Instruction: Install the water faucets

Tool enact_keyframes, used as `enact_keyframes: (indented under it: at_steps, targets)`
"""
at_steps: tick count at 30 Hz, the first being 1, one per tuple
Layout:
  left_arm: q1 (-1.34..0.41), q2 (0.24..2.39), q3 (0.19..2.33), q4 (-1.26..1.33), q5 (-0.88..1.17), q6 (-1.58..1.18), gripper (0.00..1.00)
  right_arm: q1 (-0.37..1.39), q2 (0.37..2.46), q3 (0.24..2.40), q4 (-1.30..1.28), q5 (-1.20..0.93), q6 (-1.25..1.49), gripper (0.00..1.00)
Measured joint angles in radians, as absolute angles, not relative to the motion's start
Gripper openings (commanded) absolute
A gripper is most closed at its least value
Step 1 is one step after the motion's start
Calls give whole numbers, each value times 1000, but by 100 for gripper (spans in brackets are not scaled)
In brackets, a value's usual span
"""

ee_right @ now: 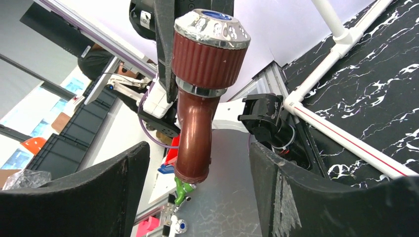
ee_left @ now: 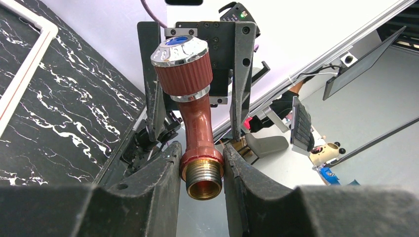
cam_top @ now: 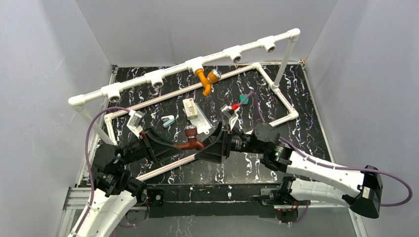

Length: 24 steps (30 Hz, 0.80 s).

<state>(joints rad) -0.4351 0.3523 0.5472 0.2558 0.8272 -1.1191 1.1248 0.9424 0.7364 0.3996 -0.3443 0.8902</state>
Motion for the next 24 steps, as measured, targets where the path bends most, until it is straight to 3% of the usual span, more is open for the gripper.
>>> enact_keyframes:
  at_steps: [24]
  targets:
    - [-435, 364, 528, 269, 828, -1122, 0, 1110, 973, 746, 463, -337, 923, 60]
